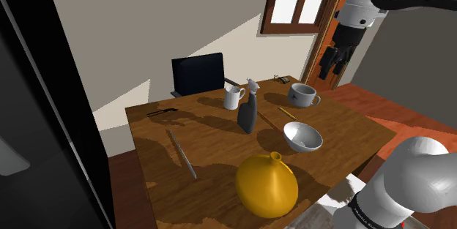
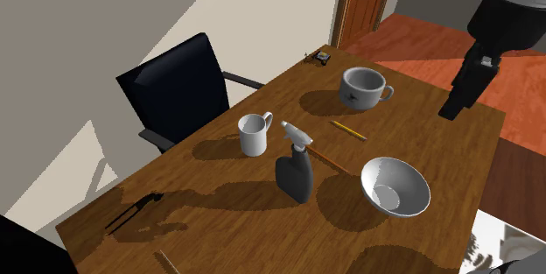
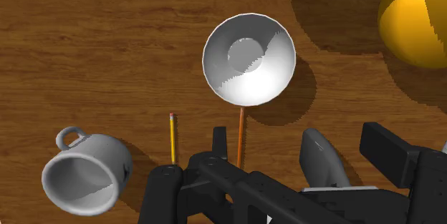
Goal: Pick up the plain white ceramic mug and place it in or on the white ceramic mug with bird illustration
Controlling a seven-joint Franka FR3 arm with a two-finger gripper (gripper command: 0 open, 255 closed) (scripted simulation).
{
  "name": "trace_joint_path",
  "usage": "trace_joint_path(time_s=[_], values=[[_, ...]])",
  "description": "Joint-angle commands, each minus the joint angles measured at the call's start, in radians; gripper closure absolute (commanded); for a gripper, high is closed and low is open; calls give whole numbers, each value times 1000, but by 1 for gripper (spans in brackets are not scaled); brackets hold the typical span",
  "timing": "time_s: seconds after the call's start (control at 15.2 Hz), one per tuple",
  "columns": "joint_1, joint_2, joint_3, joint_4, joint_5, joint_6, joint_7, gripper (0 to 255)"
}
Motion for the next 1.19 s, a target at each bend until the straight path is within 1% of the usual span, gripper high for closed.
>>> trace_joint_path(time_s=[0.0, 0.53, 0.86, 1.12], values=[[0, 0, 0, 0, 0, 0, 0, 0], [33, 301, 8, 99, 16, 158, -7, 0], [51, 497, 14, 202, 27, 224, -15, 0], [62, 656, 21, 307, 36, 257, -22, 0]])
